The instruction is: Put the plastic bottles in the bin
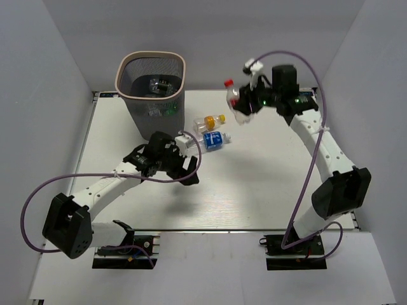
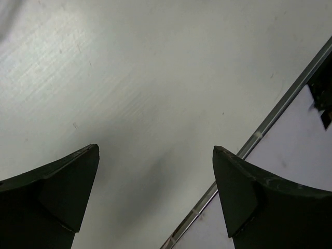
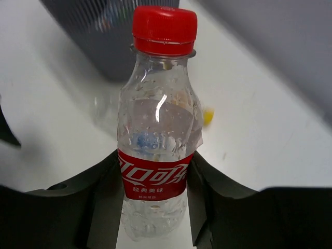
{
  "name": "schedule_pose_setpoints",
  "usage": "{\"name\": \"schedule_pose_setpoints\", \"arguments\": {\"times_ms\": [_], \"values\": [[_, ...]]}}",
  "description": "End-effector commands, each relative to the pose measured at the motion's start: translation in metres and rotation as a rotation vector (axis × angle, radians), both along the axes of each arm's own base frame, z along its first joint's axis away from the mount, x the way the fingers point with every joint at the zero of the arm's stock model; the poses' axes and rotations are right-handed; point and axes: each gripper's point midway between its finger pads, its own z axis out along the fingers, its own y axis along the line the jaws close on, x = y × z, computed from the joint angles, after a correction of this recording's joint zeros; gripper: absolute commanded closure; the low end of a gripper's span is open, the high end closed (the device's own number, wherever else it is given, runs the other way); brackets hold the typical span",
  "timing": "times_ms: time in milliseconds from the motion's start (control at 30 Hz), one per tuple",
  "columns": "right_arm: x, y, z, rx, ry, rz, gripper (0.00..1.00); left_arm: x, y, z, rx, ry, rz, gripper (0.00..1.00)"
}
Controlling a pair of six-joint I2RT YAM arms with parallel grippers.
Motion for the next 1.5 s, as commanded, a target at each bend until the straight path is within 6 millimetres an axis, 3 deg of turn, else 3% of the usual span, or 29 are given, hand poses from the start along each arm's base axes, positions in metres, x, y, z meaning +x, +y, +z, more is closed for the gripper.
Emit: {"name": "schedule_pose_setpoints", "arguments": {"times_ms": [0, 33, 67, 100, 133, 167, 233, 267, 300, 367, 500, 533, 567, 667, 767, 867, 1000, 1033, 1100, 1133, 1200, 1233, 1267, 1300, 1333, 1367, 1400, 1433, 1467], "values": [[0.029, 0.045, 0.081, 0.185, -0.199, 0.123, 0.93, -0.008, 0.004, -0.003, 0.01, -0.061, -0.003, 0.0], [0.038, 0.056, 0.094, 0.221, -0.253, 0.148, 0.94, -0.009, 0.007, -0.009, 0.025, -0.054, 0.005, 0.0], [0.041, 0.068, 0.128, 0.281, -0.34, 0.17, 0.94, -0.013, 0.008, -0.015, 0.036, -0.039, 0.008, 0.0], [0.039, 0.077, 0.145, 0.323, -0.379, 0.201, 0.94, -0.019, 0.008, -0.024, 0.045, -0.026, -0.003, 0.0], [0.042, 0.088, 0.145, 0.371, -0.356, 0.215, 0.94, -0.02, 0.008, -0.026, 0.042, -0.015, 0.006, 0.0], [0.042, 0.099, 0.184, 0.44, -0.516, 0.252, 0.94, -0.024, 0.009, -0.032, 0.055, -0.009, 0.003, 0.0], [0.039, 0.116, 0.198, 0.53, -0.521, 0.279, 0.94, -0.031, 0.01, -0.039, 0.058, 0.008, 0.002, 0.0], [0.035, 0.13, 0.226, 0.6, -0.645, 0.32, 0.93, -0.031, 0.008, -0.038, 0.051, 0.013, 0.017, 0.0], [0.04, 0.138, 0.224, 0.626, -0.652, 0.324, 0.91, -0.036, 0.007, -0.039, 0.052, 0.014, 0.007, 0.0], [0.032, 0.148, 0.252, 0.747, -0.766, 0.361, 0.91, -0.041, 0.006, -0.042, 0.049, 0.039, 0.014, 0.0], [0.053, 0.187, 0.258, 0.849, -0.764, 0.323, 0.92, -0.043, 0.004, -0.043, 0.077, 0.029, 0.031, 0.0], [0.036, 0.185, 0.295, 0.893, -0.844, 0.349, 0.91, -0.041, 0.008, -0.043, 0.092, 0.027, 0.055, 0.0], [0.055, 0.211, 0.256, 0.857, -0.789, 0.354, 0.9, -0.045, 0.004, -0.04, 0.098, 0.02, 0.039, 0.0], [0.057, 0.235, 0.225, 0.837, -0.768, 0.372, 0.77, -0.039, -0.001, -0.026, 0.088, -0.02, 0.047, 0.0], [0.064, 0.251, 0.192, 0.811, -0.724, 0.366, 0.46, -0.03, -0.009, -0.015, 0.107, -0.08, 0.022, 0.0], [0.076, 0.255, 0.175, 0.781, -0.711, 0.341, 0.27, -0.018, -0.018, -0.011, 0.165, -0.132, -0.014, 0.0], [0.071, 0.237, 0.21, 0.793, -0.774, 0.32, 0.1, 0.013, -0.021, -0.011, 0.291, -0.247, -0.027, 0.0], [0.078, 0.226, 0.212, 0.786, -0.779, 0.296, 0.1, 0.02, -0.024, -0.006, 0.306, -0.279, -0.028, 0.0], [0.065, 0.206, 0.243, 0.795, -0.829, 0.281, 0.1, 0.04, -0.023, -0.008, 0.373, -0.345, -0.014, 0.0], [0.077, 0.191, 0.239, 0.775, -0.823, 0.245, 0.1, 0.05, -0.025, 0.0, 0.387, -0.377, 0.003, 0.0], [0.068, 0.162, 0.265, 0.782, -0.832, 0.197, 0.1, 0.071, -0.027, 0.004, 0.438, -0.441, 0.023, 0.0], [0.078, 0.134, 0.269, 0.763, -0.825, 0.134, 0.12, 0.078, -0.027, 0.006, 0.454, -0.461, 0.032, 0.0], [0.085, 0.122, 0.265, 0.745, -0.797, 0.087, 0.15, 0.085, -0.028, 0.007, 0.469, -0.484, 0.038, 0.0], [0.098, 0.103, 0.251, 0.711, -0.761, 0.039, 0.36, 0.093, -0.032, 0.015, 0.469, -0.511, 0.047, 0.0], [0.092, 0.074, 0.256, 0.675, -0.74, -0.015, 0.56, 0.1, -0.035, 0.012, 0.49, -0.532, 0.04, 0.0], [0.093, 0.062, 0.249, 0.654, -0.719, -0.038, 0.82, 0.106, -0.036, 0.013, 0.508, -0.546, 0.046, 0.0], [0.108, 0.039, 0.217, 0.604, -0.661, -0.102, 1.0, 0.113, -0.042, 0.021, 0.496, -0.569, 0.047, 0.0], [0.087, 0.021, 0.216, 0.56, -0.654, -0.122, 1.0, 0.118, -0.046, 0.023, 0.502, -0.589, 0.033, 0.0], [0.096, -0.003, 0.172, 0.491, -0.566, -0.172, 1.0, 0.122, -0.047, 0.015, 0.527, -0.586, 0.026, 0.0]]}}
